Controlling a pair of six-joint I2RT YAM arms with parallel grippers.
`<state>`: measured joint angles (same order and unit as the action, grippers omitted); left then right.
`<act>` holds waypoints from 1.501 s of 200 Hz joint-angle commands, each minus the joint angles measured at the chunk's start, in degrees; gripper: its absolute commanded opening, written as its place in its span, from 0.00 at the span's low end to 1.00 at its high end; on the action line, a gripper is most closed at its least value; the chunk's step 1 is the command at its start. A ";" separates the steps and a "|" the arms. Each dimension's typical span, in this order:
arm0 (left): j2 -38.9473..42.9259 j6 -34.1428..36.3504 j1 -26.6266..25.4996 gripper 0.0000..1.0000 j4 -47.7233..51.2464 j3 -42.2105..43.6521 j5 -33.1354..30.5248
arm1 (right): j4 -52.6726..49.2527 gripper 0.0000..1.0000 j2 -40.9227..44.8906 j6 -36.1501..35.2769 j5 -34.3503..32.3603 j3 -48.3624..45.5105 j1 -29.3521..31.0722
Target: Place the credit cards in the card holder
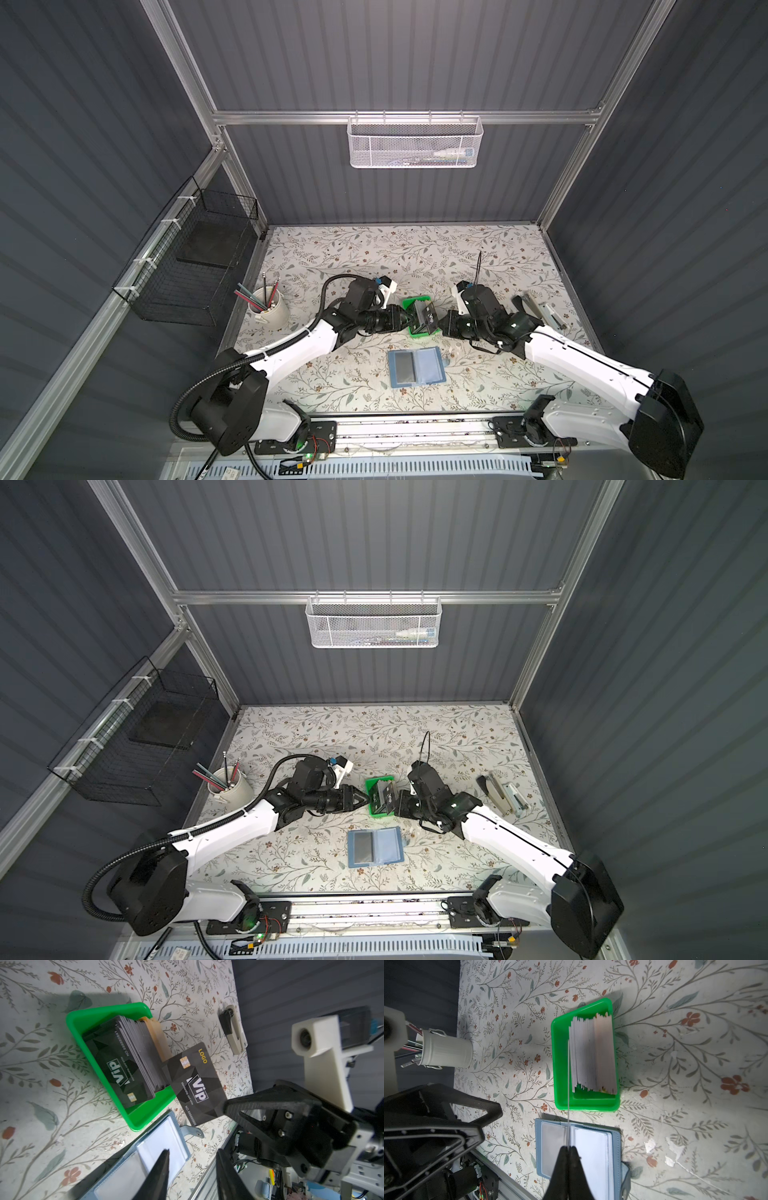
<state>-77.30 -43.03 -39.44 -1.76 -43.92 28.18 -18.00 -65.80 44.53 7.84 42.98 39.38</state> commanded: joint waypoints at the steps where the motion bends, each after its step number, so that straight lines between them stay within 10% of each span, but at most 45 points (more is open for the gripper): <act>1: 3.08 -5.03 -1.24 0.38 -6.68 2.64 -2.10 | 1.69 0.00 4.52 1.23 0.94 -1.56 0.01; 300: -2.29 -26.39 -15.00 0.36 -46.32 8.06 -8.44 | 15.09 0.00 35.13 14.99 3.85 -15.20 -0.08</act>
<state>-79.26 -67.90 -54.08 -45.60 -34.24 20.88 -5.54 -31.24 58.26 10.48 28.86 39.35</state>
